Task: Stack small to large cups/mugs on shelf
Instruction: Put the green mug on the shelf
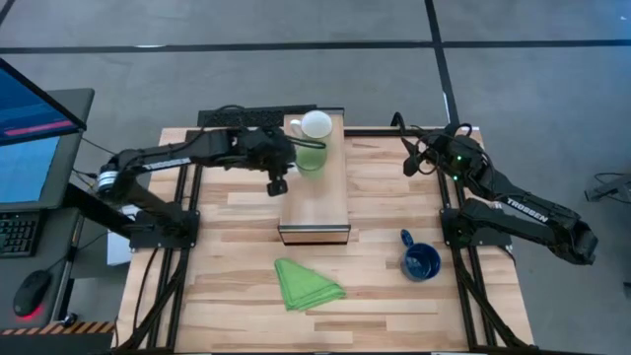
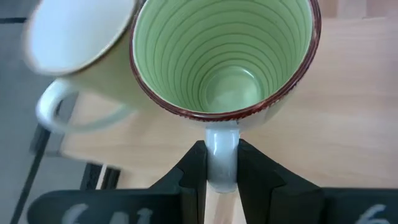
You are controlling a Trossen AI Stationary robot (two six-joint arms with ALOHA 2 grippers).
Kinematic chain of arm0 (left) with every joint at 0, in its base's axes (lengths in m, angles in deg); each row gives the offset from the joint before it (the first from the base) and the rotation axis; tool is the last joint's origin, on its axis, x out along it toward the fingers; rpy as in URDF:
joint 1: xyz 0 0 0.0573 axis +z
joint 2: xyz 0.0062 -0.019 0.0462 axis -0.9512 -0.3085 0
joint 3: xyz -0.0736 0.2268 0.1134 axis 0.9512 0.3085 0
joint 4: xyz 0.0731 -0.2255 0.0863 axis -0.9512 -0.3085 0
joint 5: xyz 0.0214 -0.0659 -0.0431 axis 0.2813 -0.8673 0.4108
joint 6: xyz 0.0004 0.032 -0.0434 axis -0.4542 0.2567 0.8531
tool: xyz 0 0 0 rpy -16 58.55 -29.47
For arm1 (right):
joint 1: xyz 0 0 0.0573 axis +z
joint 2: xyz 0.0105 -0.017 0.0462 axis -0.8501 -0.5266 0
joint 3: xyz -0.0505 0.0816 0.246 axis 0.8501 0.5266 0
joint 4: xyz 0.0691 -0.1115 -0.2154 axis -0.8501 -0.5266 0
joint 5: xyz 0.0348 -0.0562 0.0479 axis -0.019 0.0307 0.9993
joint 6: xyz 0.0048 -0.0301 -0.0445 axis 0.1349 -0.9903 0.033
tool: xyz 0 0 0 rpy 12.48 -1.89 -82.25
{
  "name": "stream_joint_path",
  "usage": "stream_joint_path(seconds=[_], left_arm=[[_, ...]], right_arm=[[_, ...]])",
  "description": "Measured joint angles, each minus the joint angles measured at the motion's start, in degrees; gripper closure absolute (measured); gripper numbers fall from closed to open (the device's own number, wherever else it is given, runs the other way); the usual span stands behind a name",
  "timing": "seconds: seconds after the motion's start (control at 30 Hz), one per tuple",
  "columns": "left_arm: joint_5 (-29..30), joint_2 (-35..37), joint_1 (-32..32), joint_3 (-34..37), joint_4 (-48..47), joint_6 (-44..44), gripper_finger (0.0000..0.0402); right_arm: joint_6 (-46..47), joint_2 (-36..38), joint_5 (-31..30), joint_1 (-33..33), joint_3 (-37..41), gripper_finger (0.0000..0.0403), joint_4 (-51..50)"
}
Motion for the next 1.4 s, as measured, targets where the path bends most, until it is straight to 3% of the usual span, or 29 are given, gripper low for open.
stream_joint_path(seconds=[0.27, 0.6, 0.77, 0.9, 1.4], left_arm=[[-4.0, -5.1, 2.5, -3.3, -0.3, -4.2, 0.0354], [-12.3, -5.4, 7.1, -3.4, 0.5, -11.9, 0.0354], [-13.7, -5.4, 9.1, -3.4, 0.6, -13.7, 0.0354], [-18.7, -5.4, 10.5, -3.4, 2.4, -16.2, 0.0354], [-18.4, -8.2, 10.1, -3.4, 3.0, -16.0, 0.0354]], right_arm=[[0.0, 0.0, 0.0, 0.0, 0.0, 0.0193, -1.6], [-0.1, 0.0, 0.0, 0.0, 0.0, 0.0193, -2.3], [-0.1, 0.0, 0.0, 0.0, 0.0, 0.0193, -2.2], [0.0, 0.0, 0.0, 0.0, 0.0, 0.0193, -2.1], [0.0, 0.0, 0.0, -0.8, 0.0, 0.0193, -2.1]])
